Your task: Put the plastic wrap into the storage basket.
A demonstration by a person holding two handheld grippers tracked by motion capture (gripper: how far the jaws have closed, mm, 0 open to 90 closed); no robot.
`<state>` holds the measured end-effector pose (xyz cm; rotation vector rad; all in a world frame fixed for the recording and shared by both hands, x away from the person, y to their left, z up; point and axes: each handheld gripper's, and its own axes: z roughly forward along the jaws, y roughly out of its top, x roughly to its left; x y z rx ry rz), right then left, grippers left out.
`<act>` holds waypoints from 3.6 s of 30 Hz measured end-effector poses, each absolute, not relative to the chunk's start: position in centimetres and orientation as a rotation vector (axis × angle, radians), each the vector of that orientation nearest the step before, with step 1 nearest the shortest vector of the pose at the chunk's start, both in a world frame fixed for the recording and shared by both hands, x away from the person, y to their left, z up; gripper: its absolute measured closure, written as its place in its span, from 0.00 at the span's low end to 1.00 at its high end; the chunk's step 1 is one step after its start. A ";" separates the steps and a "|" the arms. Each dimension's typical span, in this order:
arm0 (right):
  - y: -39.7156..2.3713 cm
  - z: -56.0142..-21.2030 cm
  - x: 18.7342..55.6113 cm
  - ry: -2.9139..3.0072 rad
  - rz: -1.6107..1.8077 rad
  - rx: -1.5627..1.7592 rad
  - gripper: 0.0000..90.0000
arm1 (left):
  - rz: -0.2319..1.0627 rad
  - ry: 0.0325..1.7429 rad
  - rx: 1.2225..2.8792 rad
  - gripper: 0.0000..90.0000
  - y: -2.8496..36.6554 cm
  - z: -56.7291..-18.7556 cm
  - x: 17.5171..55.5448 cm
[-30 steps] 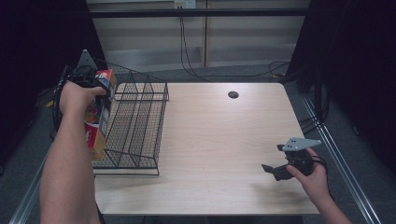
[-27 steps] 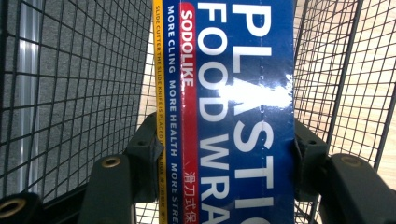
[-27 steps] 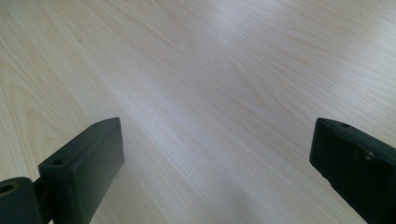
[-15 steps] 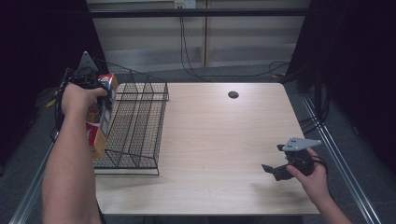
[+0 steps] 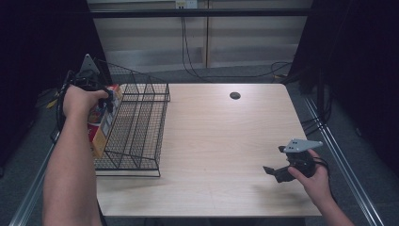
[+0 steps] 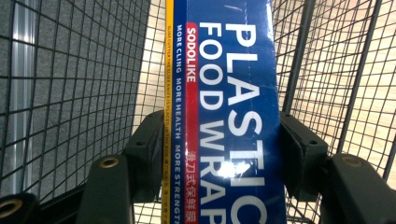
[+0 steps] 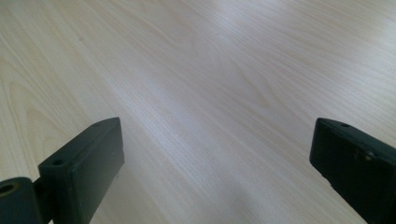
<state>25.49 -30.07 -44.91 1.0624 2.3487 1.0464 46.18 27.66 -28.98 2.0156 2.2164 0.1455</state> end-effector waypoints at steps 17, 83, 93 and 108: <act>-29.9 -45.0 25.6 2.350 1.035 1.059 0.03 | 0.116 2.229 2.037 0.46 27.8 -29.3 46.3; -29.6 -45.0 25.3 2.357 1.031 1.046 0.03 | 0.109 1.835 2.014 0.16 19.2 -27.3 43.7; -29.5 -45.0 25.3 2.355 1.032 1.045 0.03 | 0.094 1.704 2.086 0.15 16.9 -27.9 43.3; -29.6 -45.0 25.3 2.352 1.042 1.041 0.03 | 0.045 1.569 2.127 0.13 13.9 -29.4 42.8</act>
